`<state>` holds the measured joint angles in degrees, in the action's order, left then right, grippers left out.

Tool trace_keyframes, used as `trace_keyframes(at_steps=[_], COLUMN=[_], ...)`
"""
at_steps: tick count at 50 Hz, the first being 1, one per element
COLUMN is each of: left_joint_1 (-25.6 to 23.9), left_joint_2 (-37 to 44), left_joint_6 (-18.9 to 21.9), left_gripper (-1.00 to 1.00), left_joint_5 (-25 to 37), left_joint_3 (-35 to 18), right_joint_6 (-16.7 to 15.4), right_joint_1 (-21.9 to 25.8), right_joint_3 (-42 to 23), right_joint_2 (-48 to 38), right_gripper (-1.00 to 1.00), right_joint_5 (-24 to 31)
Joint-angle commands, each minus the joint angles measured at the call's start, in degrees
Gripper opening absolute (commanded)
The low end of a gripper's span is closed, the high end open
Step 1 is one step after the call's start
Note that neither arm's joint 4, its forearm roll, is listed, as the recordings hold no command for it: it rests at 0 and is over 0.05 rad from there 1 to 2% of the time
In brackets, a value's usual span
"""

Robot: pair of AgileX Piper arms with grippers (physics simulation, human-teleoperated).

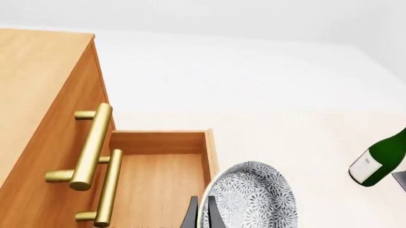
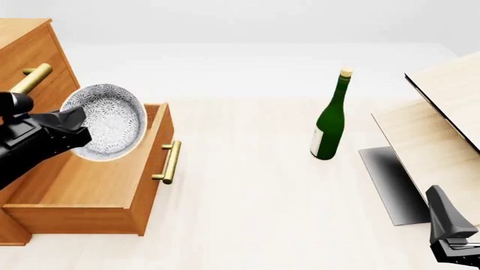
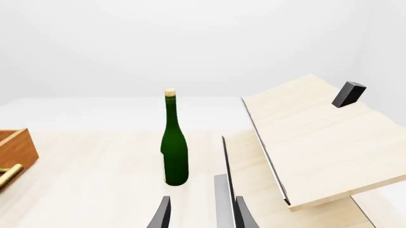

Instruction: Put the bowl in the bottom drawer of the cabinet and close it.

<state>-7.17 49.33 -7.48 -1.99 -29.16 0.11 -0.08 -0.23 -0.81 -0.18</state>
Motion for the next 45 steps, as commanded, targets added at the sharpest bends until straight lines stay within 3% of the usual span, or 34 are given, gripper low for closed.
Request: trace_keyframes(at_steps=[1, 45], left_joint_1=[3.0, 9.0], left_joint_2=[0.8, 10.0], left_joint_6=[1.6, 4.2], left_gripper=[-1.00, -1.00], left_joint_5=[-1.9, -11.1], left_joint_3=[1.2, 5.2], right_joint_6=[0.0, 0.0], right_joint_1=[0.0, 0.0], right_joint_3=[0.0, 0.0], right_joint_2=[0.0, 0.0], right_gripper=[1.00, 1.00], right_joint_5=[0.0, 0.0])
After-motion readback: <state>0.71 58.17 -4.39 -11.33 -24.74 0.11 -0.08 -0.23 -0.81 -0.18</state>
